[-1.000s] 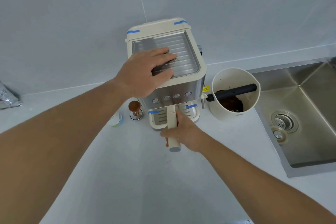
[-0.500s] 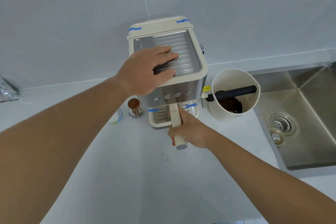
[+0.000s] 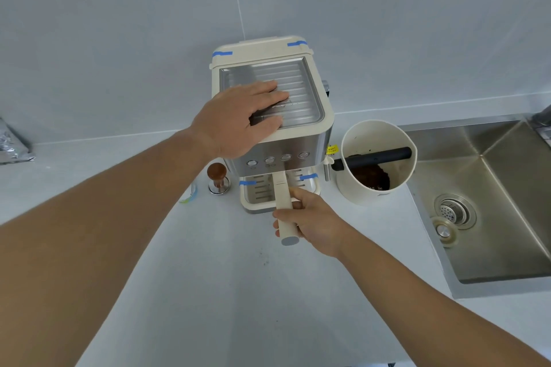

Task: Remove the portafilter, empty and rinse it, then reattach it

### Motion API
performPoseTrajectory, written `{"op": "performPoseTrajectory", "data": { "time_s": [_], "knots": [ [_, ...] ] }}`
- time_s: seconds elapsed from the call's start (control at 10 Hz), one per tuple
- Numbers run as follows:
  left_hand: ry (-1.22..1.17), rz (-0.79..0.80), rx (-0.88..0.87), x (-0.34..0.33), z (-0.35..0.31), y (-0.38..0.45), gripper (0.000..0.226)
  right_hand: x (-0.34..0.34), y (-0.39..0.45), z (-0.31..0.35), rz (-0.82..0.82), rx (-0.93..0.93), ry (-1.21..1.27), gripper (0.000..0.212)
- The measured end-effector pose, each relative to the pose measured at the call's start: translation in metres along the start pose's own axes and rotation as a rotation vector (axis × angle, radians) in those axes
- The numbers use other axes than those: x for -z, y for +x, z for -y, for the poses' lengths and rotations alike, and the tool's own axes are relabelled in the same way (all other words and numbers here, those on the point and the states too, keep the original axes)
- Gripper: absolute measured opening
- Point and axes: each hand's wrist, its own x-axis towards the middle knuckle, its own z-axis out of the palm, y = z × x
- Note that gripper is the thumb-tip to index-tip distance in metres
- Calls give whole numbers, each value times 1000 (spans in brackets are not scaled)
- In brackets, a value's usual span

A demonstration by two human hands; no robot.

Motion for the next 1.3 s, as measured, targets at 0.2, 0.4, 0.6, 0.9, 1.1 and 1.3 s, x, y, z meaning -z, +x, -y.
{"op": "performPoseTrajectory", "data": {
  "time_s": [0.2, 0.4, 0.6, 0.9, 1.1, 1.3],
  "knots": [
    [-8, -7, 1, 0, 0, 0, 54, -2, -5, 5, -14, -31, 40, 44],
    [-23, -12, 4, -2, 1, -1, 54, -4, -7, 8, -81, -56, -29, 45],
    [-41, -34, 10, -1, 0, -1, 51, -6, -12, 13, -170, -97, -164, 53],
    [-46, -4, -10, 4, -5, -3, 51, -4, -38, 42, -241, 12, -291, 10],
    [-168, 25, 32, 15, -15, -9, 35, 17, -74, 86, -281, 229, -468, 13],
    [-467, -50, 143, 49, -24, -14, 17, 39, -111, 146, -339, 392, -359, 18]
  ]
}}
